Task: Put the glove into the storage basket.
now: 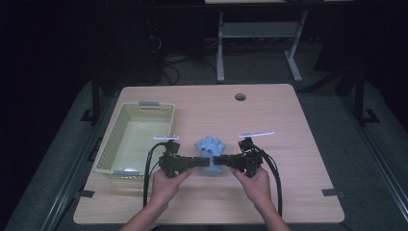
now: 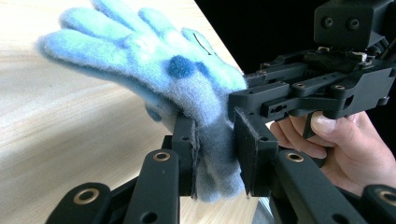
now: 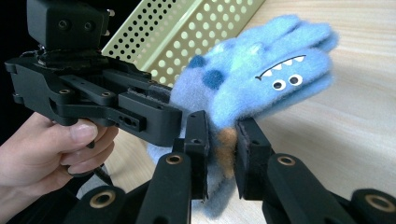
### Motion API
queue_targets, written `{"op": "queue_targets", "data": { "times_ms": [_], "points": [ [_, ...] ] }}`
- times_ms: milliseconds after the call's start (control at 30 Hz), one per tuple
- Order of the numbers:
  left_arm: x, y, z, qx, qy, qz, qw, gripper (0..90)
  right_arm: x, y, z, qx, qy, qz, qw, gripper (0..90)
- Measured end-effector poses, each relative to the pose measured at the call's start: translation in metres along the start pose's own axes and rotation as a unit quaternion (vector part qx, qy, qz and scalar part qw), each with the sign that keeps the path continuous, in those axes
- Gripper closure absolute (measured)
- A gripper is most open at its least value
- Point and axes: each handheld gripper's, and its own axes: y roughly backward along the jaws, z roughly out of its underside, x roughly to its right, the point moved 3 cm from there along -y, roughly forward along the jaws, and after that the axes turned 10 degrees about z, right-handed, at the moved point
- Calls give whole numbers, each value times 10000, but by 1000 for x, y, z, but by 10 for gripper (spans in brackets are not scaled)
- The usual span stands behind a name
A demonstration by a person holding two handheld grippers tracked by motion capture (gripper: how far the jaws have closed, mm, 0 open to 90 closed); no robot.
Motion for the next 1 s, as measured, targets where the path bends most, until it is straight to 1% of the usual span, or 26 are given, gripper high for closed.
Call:
{"op": "queue_targets", "data": {
  "times_ms": [100, 133, 233, 267, 367, 467, 533, 567, 633, 667, 833, 867, 900, 967, 1000],
  "points": [
    [2, 2, -2, 34, 44, 8, 10000, 702, -2, 1, -3, 0, 21, -15, 10000, 772],
    [2, 3, -4, 36, 74, 34, 10000, 702, -4, 2, -6, 16, 56, -10, 10000, 772],
    [4, 6, -7, 67, 92, 63, 9999, 703, -6, 2, -10, 47, 78, -29, 10000, 773],
    [5, 9, -9, 60, 20, 60, 10000, 703, -8, 3, -13, 37, 87, -52, 9999, 773],
    [7, 11, -12, 90, 31, 71, 9999, 703, -9, 4, -16, 41, 76, -105, 9999, 773],
    [8, 16, -17, 101, -35, 75, 9999, 703, -13, 4, -23, 67, 136, -135, 9998, 774],
    [9, 18, -19, 114, -35, 70, 9999, 703, -14, 3, -25, 80, 132, -144, 9998, 774],
    [9, 20, -19, 109, -45, 95, 9999, 703, -16, 3, -27, 99, 145, -179, 9997, 774],
    [8, 24, -20, 123, 15, 187, 9997, 703, -17, 3, -29, 105, 142, -203, 9996, 774],
    [8, 28, -21, 148, 1, 187, 9997, 703, -20, 2, -30, 134, 109, -268, 9995, 774],
    [10, 35, -22, 174, -40, 156, 9997, 703, -26, -1, -33, 136, 161, -287, 9994, 774],
    [10, 38, -23, 201, -42, 160, 9997, 703, -29, -2, -35, 151, 214, -276, 9993, 774],
    [10, 38, -23, 201, -42, 160, 9997, 703, -29, -2, -35, 151, 214, -276, 9993, 774],
    [11, 41, -24, 191, -58, 140, 9997, 703, -33, -3, -39, 124, 320, -251, 9991, 774],
    [11, 43, -25, 198, -77, 127, 9997, 703, -34, -3, -39, 104, 309, -252, 9992, 774]
  ]
}}
